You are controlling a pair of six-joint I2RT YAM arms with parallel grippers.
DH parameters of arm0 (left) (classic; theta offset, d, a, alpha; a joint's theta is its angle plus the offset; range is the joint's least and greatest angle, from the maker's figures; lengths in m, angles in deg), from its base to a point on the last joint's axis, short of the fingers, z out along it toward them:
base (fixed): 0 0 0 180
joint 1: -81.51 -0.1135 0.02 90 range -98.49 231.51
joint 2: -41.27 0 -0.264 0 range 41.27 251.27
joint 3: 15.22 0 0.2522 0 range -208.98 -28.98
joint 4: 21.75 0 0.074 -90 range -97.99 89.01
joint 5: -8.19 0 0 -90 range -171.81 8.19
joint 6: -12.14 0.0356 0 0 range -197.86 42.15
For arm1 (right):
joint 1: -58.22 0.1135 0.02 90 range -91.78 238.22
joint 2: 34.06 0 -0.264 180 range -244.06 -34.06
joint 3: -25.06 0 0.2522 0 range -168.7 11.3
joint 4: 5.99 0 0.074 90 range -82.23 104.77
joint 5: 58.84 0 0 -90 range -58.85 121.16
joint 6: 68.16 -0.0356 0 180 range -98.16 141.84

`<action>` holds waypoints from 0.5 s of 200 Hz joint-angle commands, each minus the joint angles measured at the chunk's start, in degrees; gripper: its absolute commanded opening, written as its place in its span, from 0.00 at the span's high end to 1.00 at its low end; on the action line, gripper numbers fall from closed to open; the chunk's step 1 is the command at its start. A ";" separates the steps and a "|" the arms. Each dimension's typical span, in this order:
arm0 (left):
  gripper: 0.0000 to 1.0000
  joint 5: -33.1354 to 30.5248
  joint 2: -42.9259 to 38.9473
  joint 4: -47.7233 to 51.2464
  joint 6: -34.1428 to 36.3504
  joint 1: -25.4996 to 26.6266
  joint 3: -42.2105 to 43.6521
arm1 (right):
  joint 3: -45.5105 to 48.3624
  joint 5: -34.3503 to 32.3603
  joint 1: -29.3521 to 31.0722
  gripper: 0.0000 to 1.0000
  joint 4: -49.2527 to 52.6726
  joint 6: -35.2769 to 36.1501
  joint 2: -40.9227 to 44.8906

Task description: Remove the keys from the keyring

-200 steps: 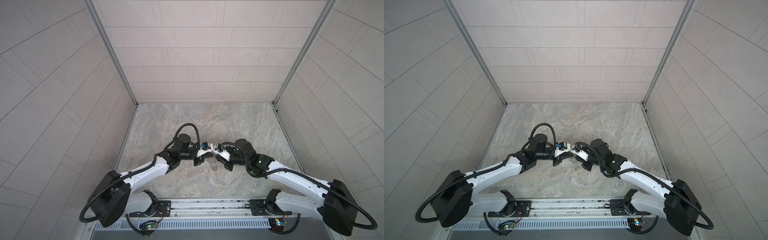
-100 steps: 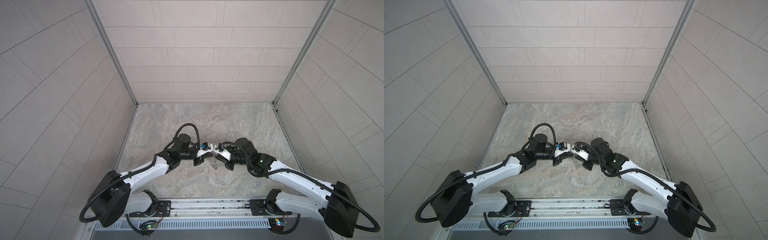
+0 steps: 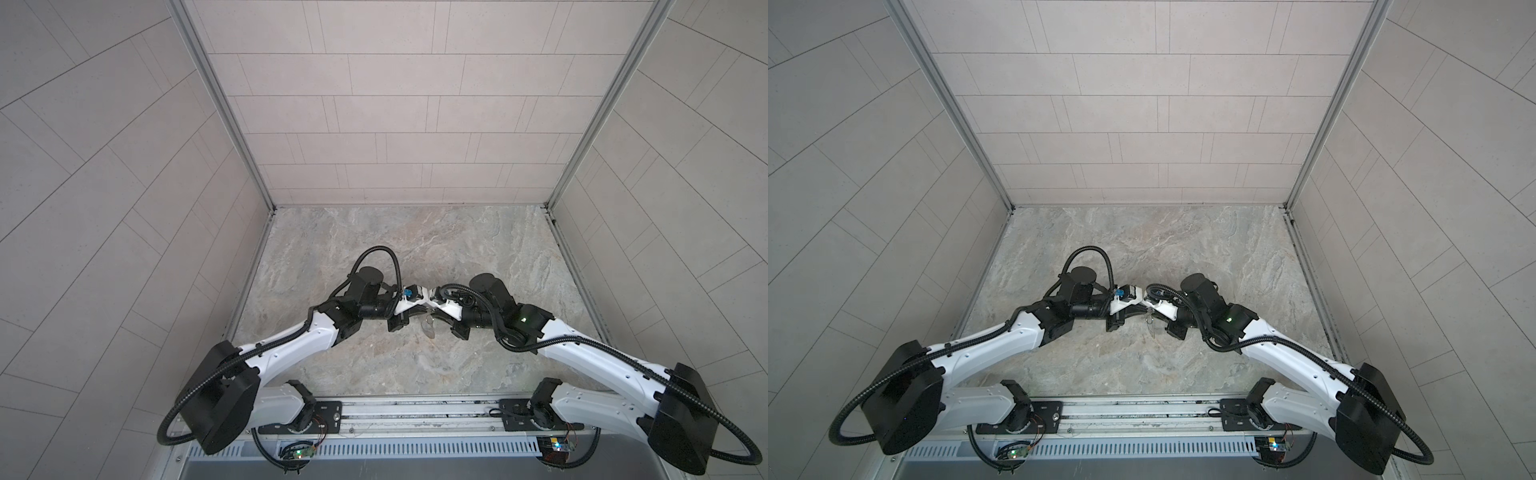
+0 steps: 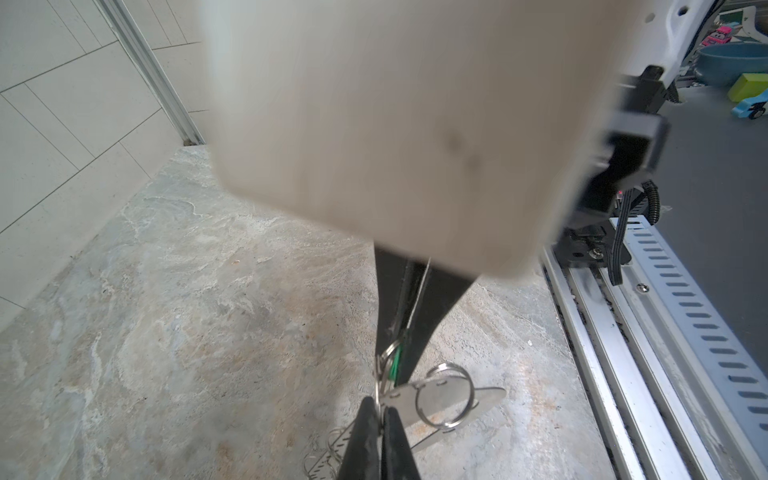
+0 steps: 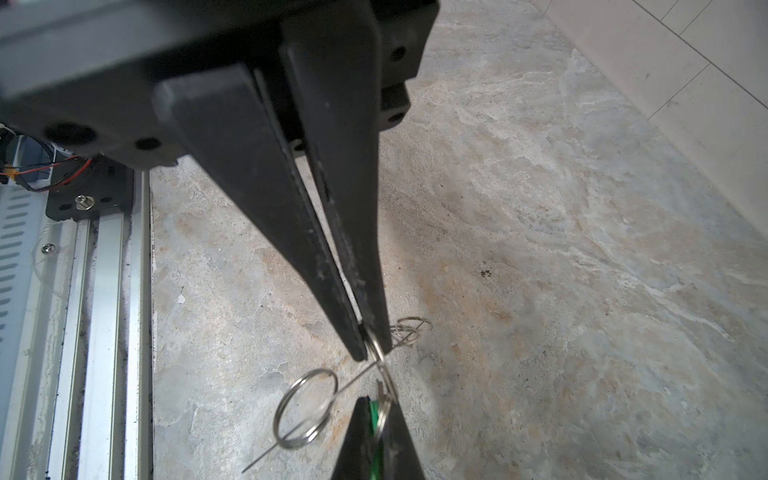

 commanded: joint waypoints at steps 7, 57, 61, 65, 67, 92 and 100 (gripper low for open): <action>1.00 -0.79 0.74 3.52 1.89 0.13 -1.58 | -2.59 0.56 -0.26 1.00 0.60 1.89 0.47; 1.00 -1.43 1.29 3.81 0.48 0.15 -1.87 | -2.83 0.91 0.14 1.00 -0.30 2.95 0.37; 1.00 -1.52 1.31 3.73 0.40 0.16 -1.90 | -2.95 0.93 0.14 1.00 -0.35 2.62 0.32; 1.00 -1.52 1.36 3.58 0.26 0.18 -1.86 | -3.06 0.98 0.12 1.00 -0.43 2.40 0.28; 1.00 -1.46 1.38 3.45 0.19 0.20 -1.78 | -3.08 0.97 0.12 1.00 -0.51 2.36 0.28; 1.00 -1.34 1.47 2.29 -1.07 0.15 -1.45 | -2.96 0.55 0.20 1.00 0.11 2.76 0.01; 1.00 -1.15 1.43 1.82 -1.41 0.15 -1.16 | -2.68 -0.06 0.20 1.00 0.37 2.78 0.14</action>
